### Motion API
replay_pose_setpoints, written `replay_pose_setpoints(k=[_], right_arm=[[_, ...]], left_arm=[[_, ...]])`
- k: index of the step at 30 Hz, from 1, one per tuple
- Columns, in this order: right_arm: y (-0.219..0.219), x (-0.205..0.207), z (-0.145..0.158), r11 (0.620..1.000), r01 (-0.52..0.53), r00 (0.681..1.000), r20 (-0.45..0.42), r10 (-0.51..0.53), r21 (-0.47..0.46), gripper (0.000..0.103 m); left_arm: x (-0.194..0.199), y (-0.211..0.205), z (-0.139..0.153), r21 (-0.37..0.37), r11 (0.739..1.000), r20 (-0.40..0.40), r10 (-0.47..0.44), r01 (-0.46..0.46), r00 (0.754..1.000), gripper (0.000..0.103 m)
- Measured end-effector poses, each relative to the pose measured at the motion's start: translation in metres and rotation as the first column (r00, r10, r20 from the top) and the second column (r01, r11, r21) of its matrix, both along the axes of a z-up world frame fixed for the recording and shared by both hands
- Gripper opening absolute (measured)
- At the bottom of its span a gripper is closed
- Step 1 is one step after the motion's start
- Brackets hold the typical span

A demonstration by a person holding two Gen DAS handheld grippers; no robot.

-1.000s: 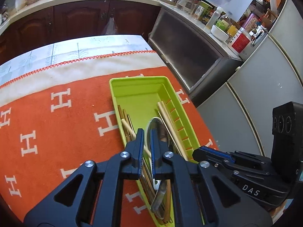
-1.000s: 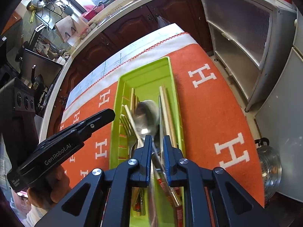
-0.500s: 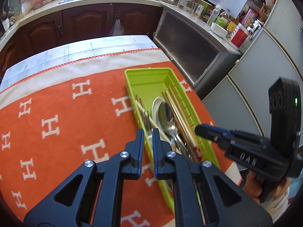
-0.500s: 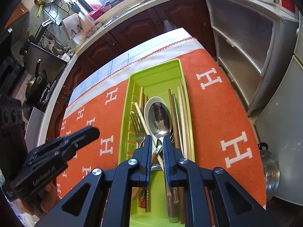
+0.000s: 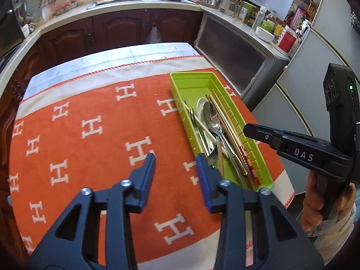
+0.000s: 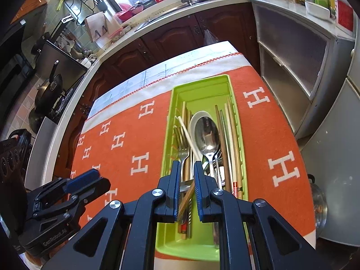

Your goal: Organize utensils

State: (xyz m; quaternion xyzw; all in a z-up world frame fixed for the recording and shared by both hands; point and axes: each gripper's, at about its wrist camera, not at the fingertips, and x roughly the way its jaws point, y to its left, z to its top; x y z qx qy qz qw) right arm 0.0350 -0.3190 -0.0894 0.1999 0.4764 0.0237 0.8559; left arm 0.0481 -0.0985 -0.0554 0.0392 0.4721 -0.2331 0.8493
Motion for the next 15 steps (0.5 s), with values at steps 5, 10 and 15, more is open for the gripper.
replay_pose_setpoints(k=[5,10,15], right_arm=[[0.009,-0.012,0.009,1.000,-0.007,1.000,0.005,0.007,-0.024,0.012],[0.019,-0.026,0.024,0.998,-0.012,1.000,0.020,0.014,-0.058,0.014],[0.032,-0.044,0.044,0.996,0.003,0.999,0.051,0.002,-0.095,0.024]], left_arm=[[-0.013,0.016,0.012,0.012,0.999,0.021,0.032,-0.032,0.999,0.044],[-0.027,0.036,0.027,0.023,0.996,0.070,0.079,-0.081,0.994,0.056],[-0.038,0.053,0.044,0.045,0.990,0.126,0.130,-0.137,0.983,0.061]])
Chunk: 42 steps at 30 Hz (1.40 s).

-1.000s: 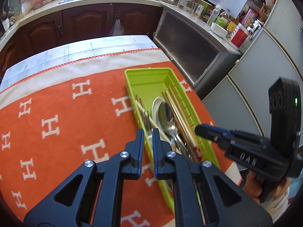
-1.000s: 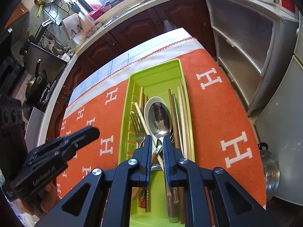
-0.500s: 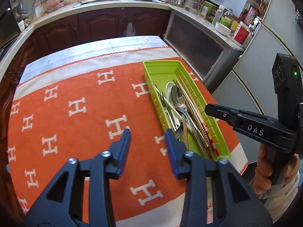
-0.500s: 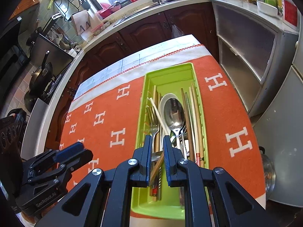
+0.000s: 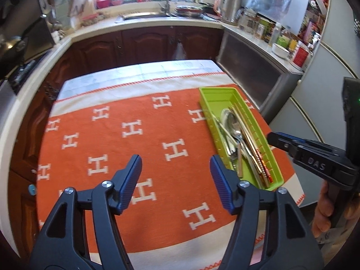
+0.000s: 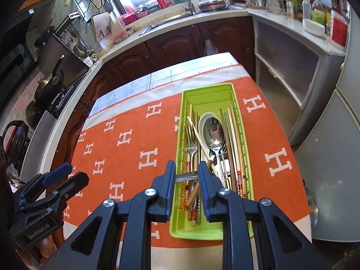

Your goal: Organize utensils

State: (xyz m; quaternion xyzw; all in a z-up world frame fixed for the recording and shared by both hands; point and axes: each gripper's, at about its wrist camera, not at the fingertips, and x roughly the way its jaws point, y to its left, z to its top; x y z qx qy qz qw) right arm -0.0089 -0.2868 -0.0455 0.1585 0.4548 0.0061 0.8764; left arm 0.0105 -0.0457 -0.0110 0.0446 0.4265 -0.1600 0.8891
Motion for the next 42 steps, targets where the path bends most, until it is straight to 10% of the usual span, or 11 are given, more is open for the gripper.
replay_pose_setpoints(k=[25,42], right_arm=[[0.099,-0.067,0.097,0.992,-0.094,0.974,0.198,0.108,-0.081,0.072],[0.108,-0.074,0.097,0.991,-0.113,0.975,0.186,0.125,-0.076,0.075]], left_arm=[[-0.067,0.058,0.051,0.045,0.955,0.168,0.283,-0.294,0.944,0.081],[-0.080,0.057,0.055,0.033,0.943,0.194,0.319,-0.331,0.928,0.082]])
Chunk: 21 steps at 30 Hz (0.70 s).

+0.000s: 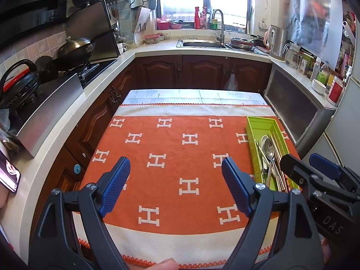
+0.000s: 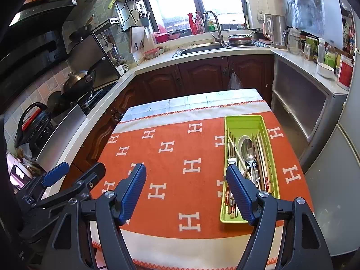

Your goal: Organize utensils

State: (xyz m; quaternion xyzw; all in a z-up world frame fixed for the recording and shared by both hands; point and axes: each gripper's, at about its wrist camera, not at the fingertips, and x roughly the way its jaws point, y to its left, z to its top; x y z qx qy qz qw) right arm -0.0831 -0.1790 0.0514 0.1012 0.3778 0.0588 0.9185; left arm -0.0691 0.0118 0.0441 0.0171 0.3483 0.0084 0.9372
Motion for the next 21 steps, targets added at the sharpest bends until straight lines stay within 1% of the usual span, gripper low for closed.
replay_pose_setpoints(k=[5,10,21], right_arm=[[-0.0005,0.0034,-0.0032,1.000,0.002,1.000,-0.007,-0.001,0.003,0.077],[-0.0004,0.0036,-0.0025,1.000,0.000,1.000,-0.006,0.000,0.004,0.077],[-0.0002,0.0036,-0.0031,1.000,0.001,1.000,-0.006,-0.001,0.002,0.077]], left_arm=[[0.0001,0.0014,-0.0010,-0.004,1.000,-0.004,0.007,-0.007,1.000,0.083],[0.0010,0.0034,-0.0026,-0.006,1.000,-0.012,0.019,-0.019,1.000,0.086],[0.0026,0.0064,-0.0050,-0.010,1.000,-0.021,0.026,-0.026,0.999,0.086]])
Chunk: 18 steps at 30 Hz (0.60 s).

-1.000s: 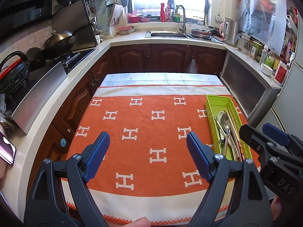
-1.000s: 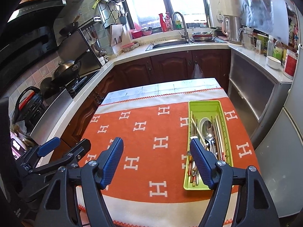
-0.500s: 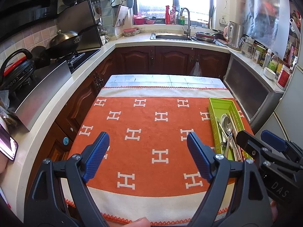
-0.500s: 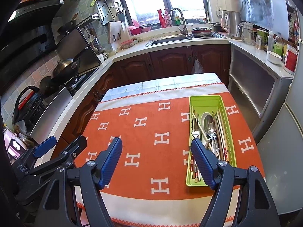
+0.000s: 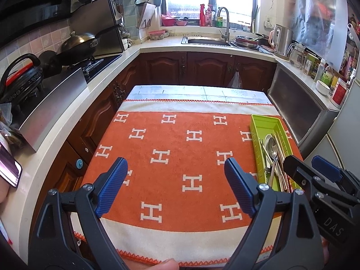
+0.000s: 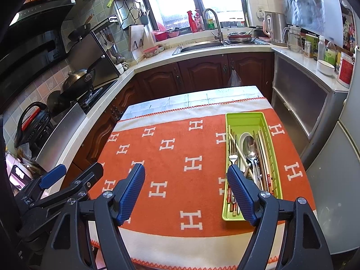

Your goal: Organize utensils

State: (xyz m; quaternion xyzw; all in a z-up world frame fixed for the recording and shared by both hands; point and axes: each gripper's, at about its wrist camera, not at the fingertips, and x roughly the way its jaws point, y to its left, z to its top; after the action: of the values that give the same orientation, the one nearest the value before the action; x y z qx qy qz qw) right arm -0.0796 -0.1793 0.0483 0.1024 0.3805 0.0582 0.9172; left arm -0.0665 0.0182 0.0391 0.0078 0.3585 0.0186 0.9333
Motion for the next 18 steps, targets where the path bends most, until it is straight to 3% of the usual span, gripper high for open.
replay_pose_setpoints(k=[18], right_arm=[[0.0023,-0.0002,-0.0013,1.000,-0.001,1.000,-0.002,0.001,-0.004,0.077]], left_arm=[[0.0006,0.0039,-0.0008,-0.004,1.000,-0.002,0.000,0.000,1.000,0.086]])
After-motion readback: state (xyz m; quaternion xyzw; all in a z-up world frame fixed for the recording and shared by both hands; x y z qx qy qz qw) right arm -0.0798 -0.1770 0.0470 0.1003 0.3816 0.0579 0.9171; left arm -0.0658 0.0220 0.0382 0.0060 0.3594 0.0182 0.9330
